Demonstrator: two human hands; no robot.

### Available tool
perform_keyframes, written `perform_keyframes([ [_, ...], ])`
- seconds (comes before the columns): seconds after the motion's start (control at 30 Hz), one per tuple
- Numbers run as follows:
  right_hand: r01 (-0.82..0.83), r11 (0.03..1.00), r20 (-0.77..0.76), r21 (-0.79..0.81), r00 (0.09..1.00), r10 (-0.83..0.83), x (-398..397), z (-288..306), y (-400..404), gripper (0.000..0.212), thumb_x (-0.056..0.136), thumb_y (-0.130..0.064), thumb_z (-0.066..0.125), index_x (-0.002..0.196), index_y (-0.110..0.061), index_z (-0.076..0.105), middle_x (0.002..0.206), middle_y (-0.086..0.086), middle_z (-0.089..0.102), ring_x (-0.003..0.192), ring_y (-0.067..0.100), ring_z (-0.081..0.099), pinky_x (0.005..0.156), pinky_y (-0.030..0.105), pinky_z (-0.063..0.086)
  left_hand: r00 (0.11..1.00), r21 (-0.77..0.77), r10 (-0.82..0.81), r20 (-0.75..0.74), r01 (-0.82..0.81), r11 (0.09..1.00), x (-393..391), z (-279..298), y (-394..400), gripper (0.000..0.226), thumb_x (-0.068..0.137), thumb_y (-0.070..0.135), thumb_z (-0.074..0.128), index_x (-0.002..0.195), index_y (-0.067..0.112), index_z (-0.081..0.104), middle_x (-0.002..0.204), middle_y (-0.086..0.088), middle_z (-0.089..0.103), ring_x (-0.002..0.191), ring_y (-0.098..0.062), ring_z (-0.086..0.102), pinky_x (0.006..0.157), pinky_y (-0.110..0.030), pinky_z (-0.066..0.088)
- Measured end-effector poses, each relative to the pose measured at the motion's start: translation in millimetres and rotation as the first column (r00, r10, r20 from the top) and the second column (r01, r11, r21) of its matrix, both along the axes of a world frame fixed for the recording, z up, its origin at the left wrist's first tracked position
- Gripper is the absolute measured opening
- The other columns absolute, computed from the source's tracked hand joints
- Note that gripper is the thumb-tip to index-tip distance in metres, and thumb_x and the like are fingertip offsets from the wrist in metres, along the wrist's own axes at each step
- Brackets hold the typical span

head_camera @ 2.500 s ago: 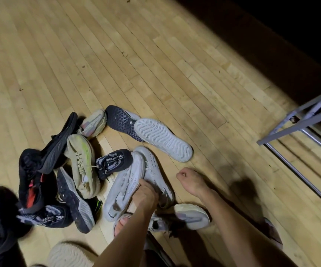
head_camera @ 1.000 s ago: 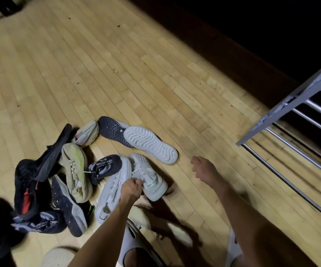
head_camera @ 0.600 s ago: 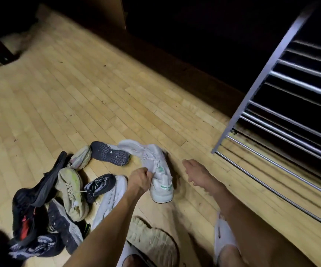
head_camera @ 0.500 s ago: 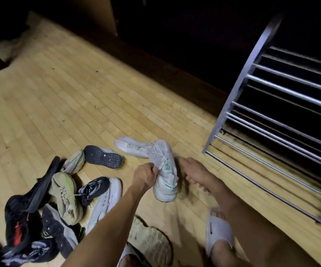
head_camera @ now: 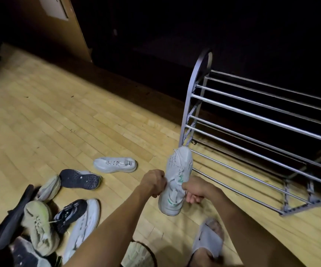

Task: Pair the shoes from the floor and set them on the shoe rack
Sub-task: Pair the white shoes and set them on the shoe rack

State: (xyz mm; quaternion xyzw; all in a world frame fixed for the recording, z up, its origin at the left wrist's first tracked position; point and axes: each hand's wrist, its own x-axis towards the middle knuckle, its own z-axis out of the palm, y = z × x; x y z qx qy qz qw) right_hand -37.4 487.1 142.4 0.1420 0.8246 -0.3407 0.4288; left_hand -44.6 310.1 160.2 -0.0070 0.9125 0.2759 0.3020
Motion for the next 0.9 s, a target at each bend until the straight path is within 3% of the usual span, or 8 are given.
perform_keyframes([
  [0.07,-0.056,0.998,0.075,0.020,0.996,0.054,-9.6,-14.6,7.7,0.032,0.092,-0.020,0.042,0.095,0.004,0.064,0.071,0.015,0.067,0.040,0.015,0.046,0.036,0.018,0.030,0.999,-0.047,-0.029,0.022,0.030,0.998,-4.7,-13.4,8.3,0.022,0.093,0.014,0.038,0.089,0.009,0.058,0.088,-0.018,0.073,0.068,-0.035,0.070,0.051,-0.028,0.053],
  [0.2,-0.074,0.997,0.146,0.012,0.987,0.071,-40.2,-33.1,20.8,0.028,0.100,-0.017,0.038,0.084,-0.001,0.055,0.072,0.013,0.066,0.044,0.013,0.053,0.039,0.019,0.039,0.999,-0.108,-0.029,0.016,0.031,0.994,-23.3,-51.5,21.0,0.028,0.096,0.018,0.039,0.102,0.004,0.062,0.107,-0.021,0.069,0.096,-0.038,0.067,0.078,-0.037,0.055],
  [0.27,-0.052,0.999,0.153,0.000,0.987,0.051,-57.3,-43.1,29.1,0.026,0.100,-0.014,0.037,0.084,-0.001,0.054,0.072,0.014,0.066,0.039,0.011,0.054,0.037,0.018,0.040,0.999,-0.103,-0.026,0.021,0.028,0.994,-37.1,-64.5,30.8,0.026,0.097,0.017,0.038,0.097,0.005,0.061,0.106,-0.020,0.070,0.096,-0.038,0.067,0.076,-0.036,0.055],
  [0.4,-0.059,0.998,0.172,-0.003,0.983,0.058,-86.0,-69.9,46.7,0.024,0.097,-0.011,0.039,0.090,0.001,0.058,0.078,0.017,0.070,0.052,0.015,0.059,0.040,0.018,0.042,0.994,-0.085,-0.048,0.099,0.057,0.995,-65.9,-88.6,47.6,0.021,0.092,0.005,0.052,0.074,0.014,0.046,0.097,-0.016,0.071,0.078,-0.029,0.068,0.035,-0.015,0.040],
  [0.5,-0.008,1.000,0.159,0.014,0.987,0.006,-94.7,-87.0,60.1,0.026,0.098,-0.011,0.040,0.089,0.002,0.059,0.067,0.013,0.068,0.035,0.010,0.053,0.033,0.017,0.035,0.992,0.025,0.056,0.113,-0.059,0.998,-74.5,-121.9,53.7,0.021,0.099,0.014,0.049,0.079,0.018,0.049,0.078,-0.013,0.062,0.041,-0.010,0.059,0.033,-0.017,0.042],
  [0.57,0.015,1.000,0.138,0.022,0.990,-0.018,-96.1,-100.6,68.1,0.029,0.098,-0.012,0.039,0.103,0.007,0.060,0.066,0.014,0.067,0.032,0.011,0.050,0.033,0.017,0.035,0.975,0.089,0.127,0.180,-0.144,0.986,-75.0,-134.2,58.2,0.024,0.101,0.015,0.047,0.077,0.020,0.048,0.071,-0.009,0.053,0.028,-0.007,0.052,0.031,-0.017,0.042],
  [0.73,0.037,0.999,0.102,0.001,0.994,-0.037,-95.3,-121.9,79.6,0.028,0.096,-0.010,0.040,0.109,0.005,0.059,0.067,0.015,0.067,0.033,0.011,0.051,0.033,0.018,0.036,0.976,-0.026,0.017,0.215,-0.012,1.000,-78.6,-152.3,72.5,0.013,0.095,0.011,0.044,0.088,0.014,0.055,0.084,-0.015,0.072,0.069,-0.030,0.073,0.056,-0.032,0.054],
  [0.9,-0.022,0.999,0.148,0.024,0.989,0.018,-82.5,-122.1,79.7,0.023,0.098,-0.011,0.041,0.089,-0.001,0.059,0.067,0.012,0.064,0.031,0.007,0.053,0.032,0.016,0.036,0.914,-0.142,-0.301,0.272,0.348,0.927,-72.6,-152.7,75.1,0.014,0.089,0.004,0.057,0.096,0.014,0.049,0.107,-0.010,0.070,0.070,-0.024,0.069,0.044,-0.020,0.041],
])
